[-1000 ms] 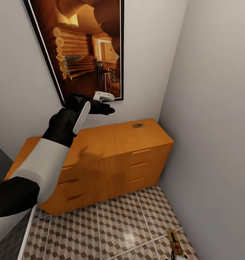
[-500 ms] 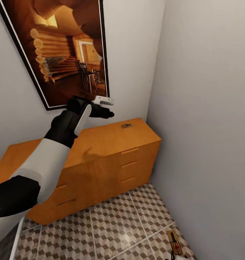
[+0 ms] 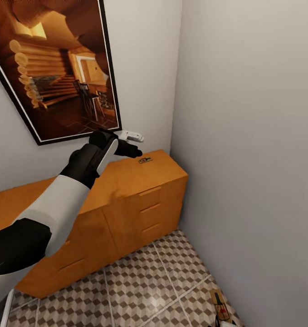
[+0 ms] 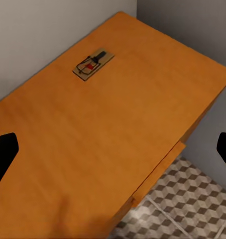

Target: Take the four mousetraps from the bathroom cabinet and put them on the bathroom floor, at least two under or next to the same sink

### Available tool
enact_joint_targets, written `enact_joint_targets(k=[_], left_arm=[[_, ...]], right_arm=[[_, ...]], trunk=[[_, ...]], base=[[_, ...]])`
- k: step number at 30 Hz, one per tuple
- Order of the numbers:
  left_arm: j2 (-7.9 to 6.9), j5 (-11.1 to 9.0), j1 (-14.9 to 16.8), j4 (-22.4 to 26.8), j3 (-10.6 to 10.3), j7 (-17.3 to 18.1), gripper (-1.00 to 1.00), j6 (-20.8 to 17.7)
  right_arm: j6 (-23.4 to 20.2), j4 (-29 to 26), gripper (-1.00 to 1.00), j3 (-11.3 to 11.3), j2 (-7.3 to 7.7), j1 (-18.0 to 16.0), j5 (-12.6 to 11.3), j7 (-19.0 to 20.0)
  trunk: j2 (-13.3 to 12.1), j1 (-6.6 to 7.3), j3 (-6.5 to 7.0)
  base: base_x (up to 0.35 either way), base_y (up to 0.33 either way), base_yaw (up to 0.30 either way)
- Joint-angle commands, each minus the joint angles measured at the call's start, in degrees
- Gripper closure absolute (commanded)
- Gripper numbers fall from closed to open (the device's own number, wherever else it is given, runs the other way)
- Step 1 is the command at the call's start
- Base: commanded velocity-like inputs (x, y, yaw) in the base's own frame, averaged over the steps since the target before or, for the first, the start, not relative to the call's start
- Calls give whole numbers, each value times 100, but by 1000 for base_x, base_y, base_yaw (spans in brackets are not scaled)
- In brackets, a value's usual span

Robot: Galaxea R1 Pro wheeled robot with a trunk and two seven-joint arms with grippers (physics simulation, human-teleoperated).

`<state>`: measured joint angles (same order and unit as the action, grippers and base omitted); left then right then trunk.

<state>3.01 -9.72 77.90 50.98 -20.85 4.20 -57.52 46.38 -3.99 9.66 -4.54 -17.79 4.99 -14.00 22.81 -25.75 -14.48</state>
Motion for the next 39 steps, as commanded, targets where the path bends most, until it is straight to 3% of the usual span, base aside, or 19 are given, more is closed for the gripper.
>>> enact_joint_targets(k=[1, 6, 11, 21, 34, 39], left_arm=[[-27, -19, 4, -3, -5, 6, -100, -23], [-124, -15, 4, -14, -6, 288, -100, -8], [-335, -9, 4, -10, -7, 731, -100, 16], [-459, -9, 5, -16, -15, 792, -100, 14], [-486, -12, 6, -159, -26, 793, -100, 20], [-486, -12, 5, -260, -142, 793, -100, 22]], right_arm=[[10, 4, 100, 36, -3, -5, 53, -50], [4, 4, 100, 36, -3, -5, 54, -50], [3, 4, 100, 36, -3, -5, 55, -50], [3, 4, 100, 36, -3, -5, 55, -50], [3, 4, 100, 36, -3, -5, 55, -50], [3, 4, 100, 36, -3, -5, 55, -50]], trunk=[[11, -3, -5], [11, -3, 24], [11, -3, 51], [11, -3, 92], [11, -3, 103], [11, -3, 103]], base=[[0, 0, -177], [0, 0, -171], [0, 0, -155], [0, 0, -119], [0, 44, -27], [0, 140, 0]])
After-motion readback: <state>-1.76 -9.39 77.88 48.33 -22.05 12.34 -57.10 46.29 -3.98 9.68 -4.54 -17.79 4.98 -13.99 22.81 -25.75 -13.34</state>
